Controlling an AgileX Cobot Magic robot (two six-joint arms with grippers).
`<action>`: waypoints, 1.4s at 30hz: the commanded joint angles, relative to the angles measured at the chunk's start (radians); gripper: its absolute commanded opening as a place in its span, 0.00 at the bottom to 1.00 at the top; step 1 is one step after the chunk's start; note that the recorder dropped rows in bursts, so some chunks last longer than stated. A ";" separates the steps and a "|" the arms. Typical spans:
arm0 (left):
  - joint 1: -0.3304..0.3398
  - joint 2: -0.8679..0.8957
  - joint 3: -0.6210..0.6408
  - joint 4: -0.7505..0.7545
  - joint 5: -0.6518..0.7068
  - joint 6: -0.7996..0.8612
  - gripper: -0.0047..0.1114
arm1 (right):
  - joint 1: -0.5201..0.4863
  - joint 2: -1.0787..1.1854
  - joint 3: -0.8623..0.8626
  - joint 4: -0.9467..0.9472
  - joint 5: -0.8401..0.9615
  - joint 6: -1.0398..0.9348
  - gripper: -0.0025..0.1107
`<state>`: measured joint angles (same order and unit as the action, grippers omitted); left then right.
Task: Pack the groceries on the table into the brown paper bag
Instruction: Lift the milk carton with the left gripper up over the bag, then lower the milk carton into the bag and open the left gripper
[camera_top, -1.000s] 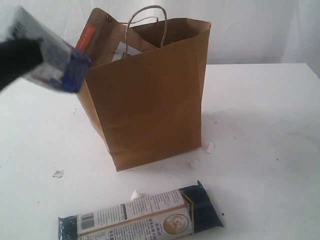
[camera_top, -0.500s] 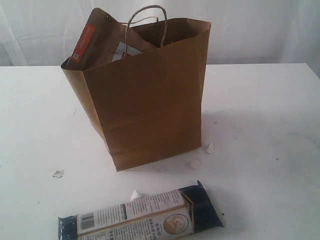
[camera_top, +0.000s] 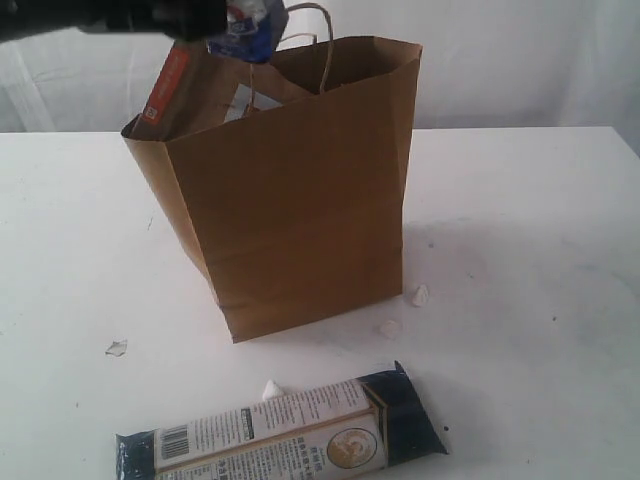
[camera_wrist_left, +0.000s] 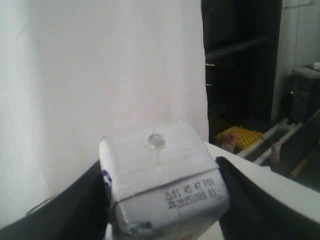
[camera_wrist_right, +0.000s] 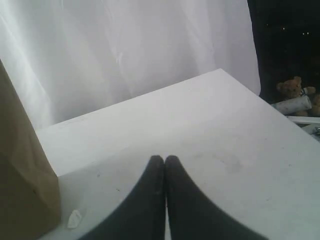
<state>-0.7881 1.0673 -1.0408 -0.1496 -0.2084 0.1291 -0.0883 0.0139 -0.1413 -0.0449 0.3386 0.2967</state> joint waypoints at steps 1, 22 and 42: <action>0.069 0.012 -0.069 0.227 -0.034 -0.341 0.04 | -0.005 0.002 0.006 -0.004 -0.004 0.000 0.02; 0.195 0.336 -0.077 0.471 -0.424 -0.666 0.04 | -0.005 0.002 0.006 -0.004 -0.004 0.000 0.02; 0.195 0.480 -0.077 0.573 -0.505 -0.809 0.38 | -0.005 0.002 0.006 -0.004 -0.004 0.000 0.02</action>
<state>-0.5945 1.5560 -1.1075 0.4154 -0.6798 -0.6795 -0.0883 0.0139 -0.1413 -0.0449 0.3386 0.2967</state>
